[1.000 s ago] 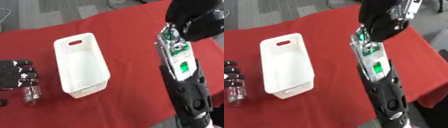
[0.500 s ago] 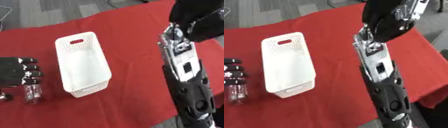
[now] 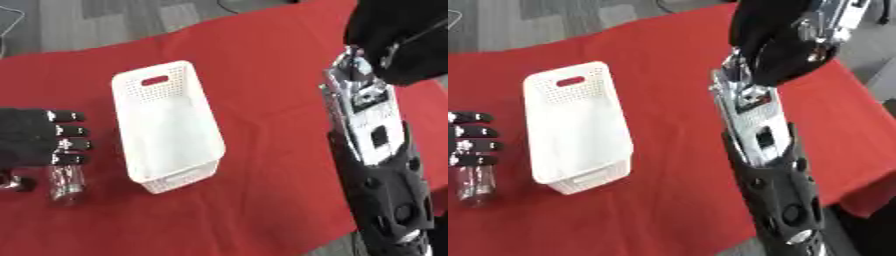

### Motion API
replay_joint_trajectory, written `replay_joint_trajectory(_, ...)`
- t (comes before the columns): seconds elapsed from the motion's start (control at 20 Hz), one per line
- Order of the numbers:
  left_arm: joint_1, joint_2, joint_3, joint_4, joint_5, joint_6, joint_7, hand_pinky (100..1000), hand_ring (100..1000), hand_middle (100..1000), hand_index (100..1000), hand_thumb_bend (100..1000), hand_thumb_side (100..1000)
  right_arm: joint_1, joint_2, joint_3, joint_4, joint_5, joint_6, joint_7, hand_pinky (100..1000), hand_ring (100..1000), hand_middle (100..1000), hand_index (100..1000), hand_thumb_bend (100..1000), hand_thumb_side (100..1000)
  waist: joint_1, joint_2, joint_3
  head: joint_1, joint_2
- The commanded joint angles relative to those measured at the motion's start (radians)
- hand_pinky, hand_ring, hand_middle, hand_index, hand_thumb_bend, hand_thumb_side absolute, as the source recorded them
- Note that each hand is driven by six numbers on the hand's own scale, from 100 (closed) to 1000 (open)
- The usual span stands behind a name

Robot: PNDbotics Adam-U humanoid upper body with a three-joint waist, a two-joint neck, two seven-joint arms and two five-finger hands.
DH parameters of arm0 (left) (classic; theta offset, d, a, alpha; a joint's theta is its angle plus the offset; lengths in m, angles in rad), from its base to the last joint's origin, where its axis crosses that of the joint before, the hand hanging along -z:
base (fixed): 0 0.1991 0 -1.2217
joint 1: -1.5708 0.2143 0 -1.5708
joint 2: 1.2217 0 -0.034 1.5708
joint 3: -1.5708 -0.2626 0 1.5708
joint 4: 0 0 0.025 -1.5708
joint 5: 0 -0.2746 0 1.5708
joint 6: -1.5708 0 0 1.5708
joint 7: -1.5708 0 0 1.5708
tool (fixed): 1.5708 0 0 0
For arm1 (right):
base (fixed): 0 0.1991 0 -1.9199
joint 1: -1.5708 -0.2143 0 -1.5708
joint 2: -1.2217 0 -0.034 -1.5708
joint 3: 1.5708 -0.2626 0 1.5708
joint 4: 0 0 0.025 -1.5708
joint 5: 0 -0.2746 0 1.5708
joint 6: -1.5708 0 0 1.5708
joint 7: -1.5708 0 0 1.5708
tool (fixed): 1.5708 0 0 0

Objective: Pick up objects on the table and place them in the box.

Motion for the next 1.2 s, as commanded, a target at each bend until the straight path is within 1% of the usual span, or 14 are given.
replay_joint_trajectory(0.05,-0.024,0.009,0.001,-0.004,-0.014,0.001,0.018,807,783,753,811,512,288,-0.018,0.005,0.004,-0.013,-0.006,-0.017,-0.011,424,501,593,683,100,1000,0.003,-0.011,-0.005,0.008,0.000)
replay_joint_trajectory(0.5,-0.037,0.000,-0.021,0.008,-0.021,0.001,0.036,767,747,724,784,498,292,-0.018,0.010,0.006,-0.013,-0.009,-0.019,-0.008,423,501,593,683,100,1000,0.006,-0.011,-0.011,0.016,0.000)
replay_joint_trajectory(0.7,-0.031,-0.008,-0.037,0.031,-0.008,0.001,0.016,762,740,725,782,499,297,-0.020,0.013,0.008,-0.013,-0.010,-0.020,-0.005,423,501,592,682,100,1000,0.007,-0.011,-0.014,0.017,0.000)
replay_joint_trajectory(0.9,-0.028,-0.014,-0.047,0.053,0.027,0.001,-0.018,751,732,741,795,494,293,-0.020,0.014,0.009,-0.013,-0.012,-0.021,-0.004,423,501,592,682,100,1000,0.007,-0.011,-0.015,0.017,0.000)
replay_joint_trajectory(1.2,-0.028,-0.021,-0.054,0.071,0.124,0.001,-0.083,750,731,752,803,508,299,-0.022,0.016,0.010,-0.013,-0.013,-0.022,-0.003,423,501,592,682,100,1000,0.008,-0.009,-0.018,0.018,0.000)
